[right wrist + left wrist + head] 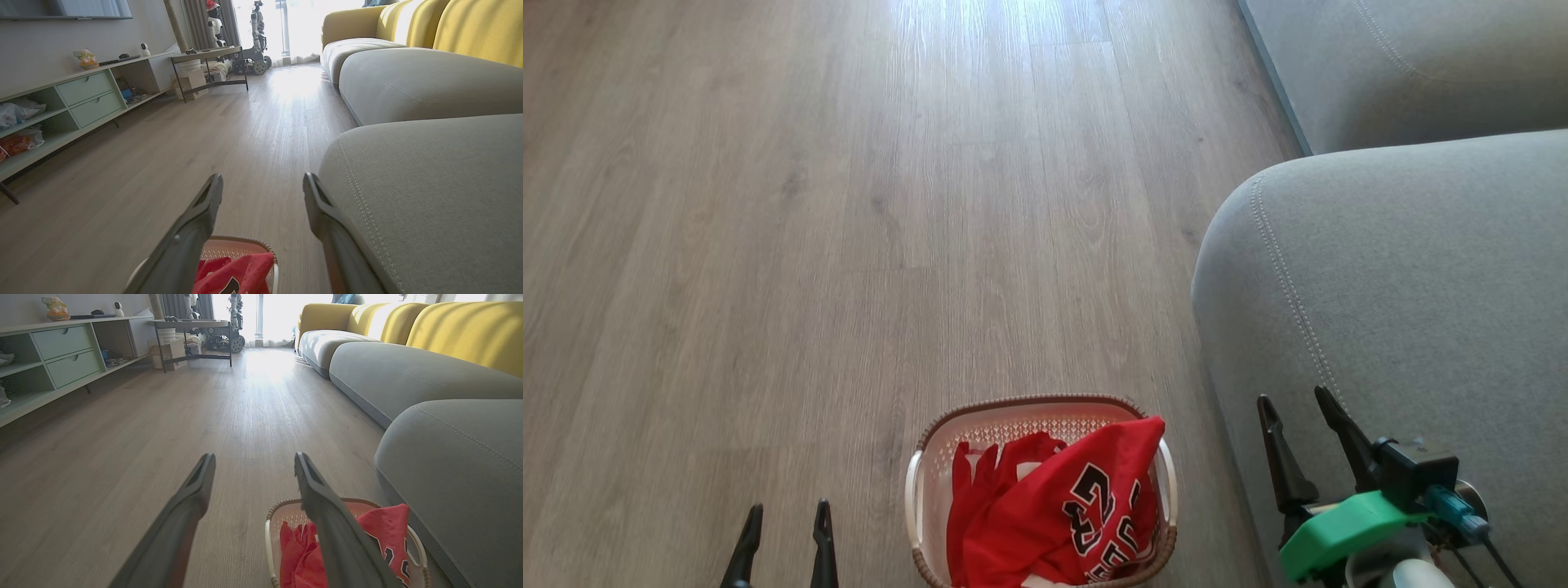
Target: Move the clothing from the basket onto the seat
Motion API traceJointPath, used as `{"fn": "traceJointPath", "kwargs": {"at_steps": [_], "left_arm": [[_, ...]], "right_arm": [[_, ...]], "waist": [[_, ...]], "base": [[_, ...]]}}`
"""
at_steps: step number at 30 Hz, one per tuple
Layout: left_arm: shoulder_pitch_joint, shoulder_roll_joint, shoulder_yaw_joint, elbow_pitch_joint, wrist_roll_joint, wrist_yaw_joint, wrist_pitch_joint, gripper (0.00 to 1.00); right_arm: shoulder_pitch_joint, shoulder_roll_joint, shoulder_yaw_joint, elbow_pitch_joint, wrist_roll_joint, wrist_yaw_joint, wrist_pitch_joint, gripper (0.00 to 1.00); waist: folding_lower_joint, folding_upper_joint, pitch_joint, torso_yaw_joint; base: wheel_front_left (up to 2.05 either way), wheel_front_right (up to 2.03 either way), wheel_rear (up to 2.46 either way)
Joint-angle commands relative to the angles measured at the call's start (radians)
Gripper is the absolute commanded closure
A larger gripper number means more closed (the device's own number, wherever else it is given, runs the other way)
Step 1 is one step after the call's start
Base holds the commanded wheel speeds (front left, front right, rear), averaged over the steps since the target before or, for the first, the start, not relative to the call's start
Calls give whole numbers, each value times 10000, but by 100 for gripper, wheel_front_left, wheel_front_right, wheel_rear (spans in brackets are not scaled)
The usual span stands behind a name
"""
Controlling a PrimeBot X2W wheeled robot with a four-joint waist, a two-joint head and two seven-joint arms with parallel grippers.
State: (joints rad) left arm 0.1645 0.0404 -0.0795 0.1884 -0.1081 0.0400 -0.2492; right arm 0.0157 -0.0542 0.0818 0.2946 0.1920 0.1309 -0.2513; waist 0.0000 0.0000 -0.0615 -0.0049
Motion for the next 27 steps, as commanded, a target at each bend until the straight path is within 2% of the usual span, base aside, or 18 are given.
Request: {"fn": "traceJointPath", "kwargs": {"at_steps": [1,21,27], "left_arm": [[-258,99,312,-231,-6,15,-126,0],[-295,99,155,-301,-33,36,-126,0],[-526,136,0,-164,96,-96,-126,0]], "right_arm": [[-251,39,198,-291,-84,-2,-105,0],[-315,39,81,-335,-108,-2,-105,0],[-430,40,-148,-679,-262,-2,-105,0]], "waist": [[0,0,2,-2],[0,0,229,9],[0,0,540,7]], "base": [[0,0,0],[0,0,0],[0,0,0]]}}
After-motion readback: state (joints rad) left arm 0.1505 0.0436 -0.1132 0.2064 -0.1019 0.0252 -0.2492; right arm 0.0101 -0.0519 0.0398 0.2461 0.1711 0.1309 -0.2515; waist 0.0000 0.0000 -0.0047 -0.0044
